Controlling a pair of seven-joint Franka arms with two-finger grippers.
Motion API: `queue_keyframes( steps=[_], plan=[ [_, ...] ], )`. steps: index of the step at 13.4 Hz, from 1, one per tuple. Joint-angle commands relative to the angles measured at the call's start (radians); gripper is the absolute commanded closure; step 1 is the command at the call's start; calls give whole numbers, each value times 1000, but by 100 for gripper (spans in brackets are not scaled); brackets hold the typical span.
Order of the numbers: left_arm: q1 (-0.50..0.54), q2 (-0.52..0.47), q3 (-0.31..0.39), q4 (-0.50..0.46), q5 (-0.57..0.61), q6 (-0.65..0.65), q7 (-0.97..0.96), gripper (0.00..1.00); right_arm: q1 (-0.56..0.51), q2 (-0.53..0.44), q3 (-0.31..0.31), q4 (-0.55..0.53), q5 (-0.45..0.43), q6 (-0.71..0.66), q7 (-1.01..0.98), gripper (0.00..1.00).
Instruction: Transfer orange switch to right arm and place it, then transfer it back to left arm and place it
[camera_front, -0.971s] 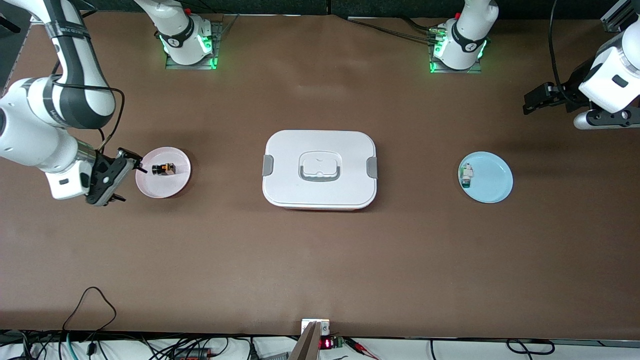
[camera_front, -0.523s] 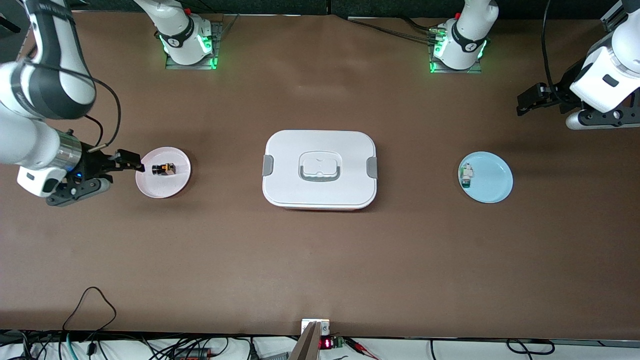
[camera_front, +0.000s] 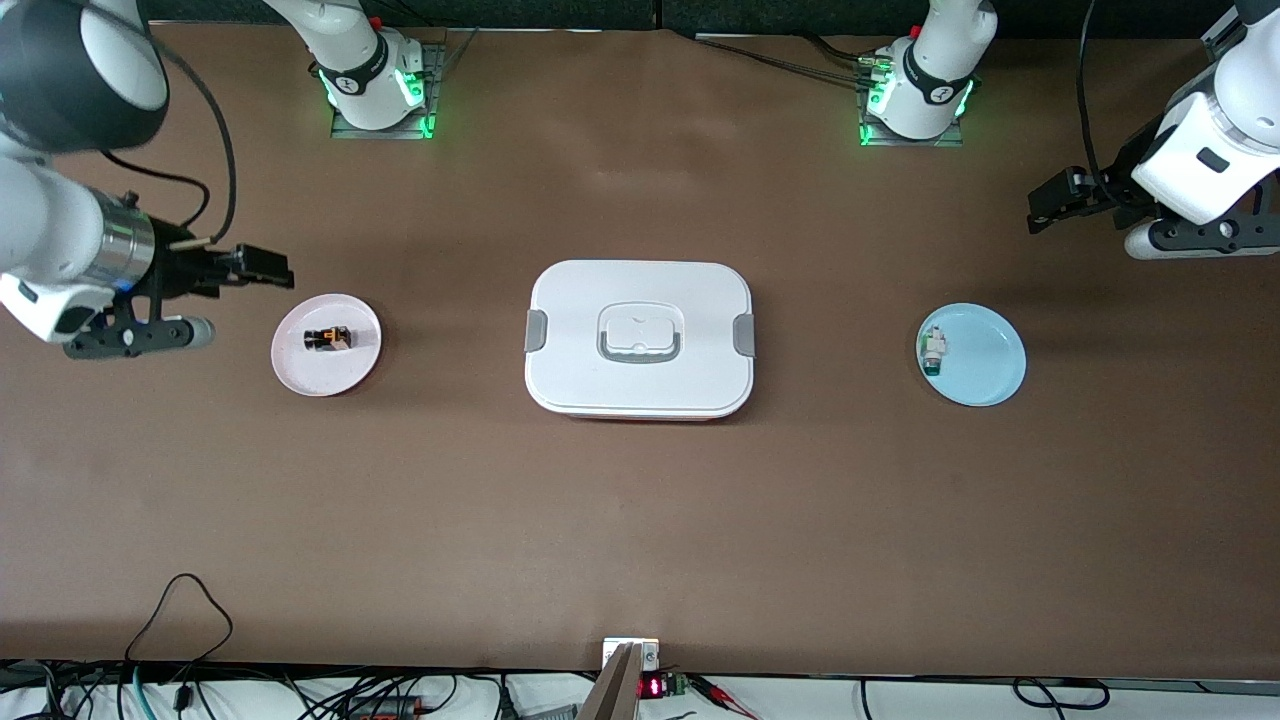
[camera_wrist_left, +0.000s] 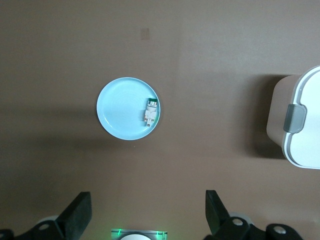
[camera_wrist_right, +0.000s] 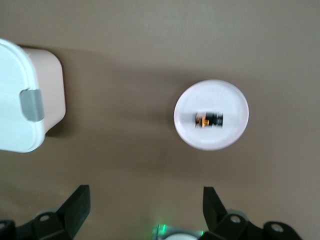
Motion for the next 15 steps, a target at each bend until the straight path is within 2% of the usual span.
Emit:
queue_keyframes(
  steps=[1,3,5,7,10,12,15],
  plan=[
    [2,-11,-3,-7,-19,13,-7,0,16,12,-23,89,-88,-77,22,0],
    [-1,-7,-2,-5,-19,13,-6,0,10,12,-52,89,-193,-67,4,0],
    [-36,-7,14,-4,-17,13,-6,0,10,3,-134,87,-196,-19,4,0],
    [-58,-5,31,-4,-11,13,-6,0,-21,-22,-178,69,-183,64,4,0],
    [-52,5,25,10,-14,14,-7,0,-50,-40,-177,5,-170,137,-16,0],
    [-49,10,23,19,-17,31,-7,0,-73,-63,-178,-50,-117,146,-18,0],
    [-46,12,23,20,-17,42,-6,0,-78,-179,-180,-259,-107,285,-57,0]
  ],
)
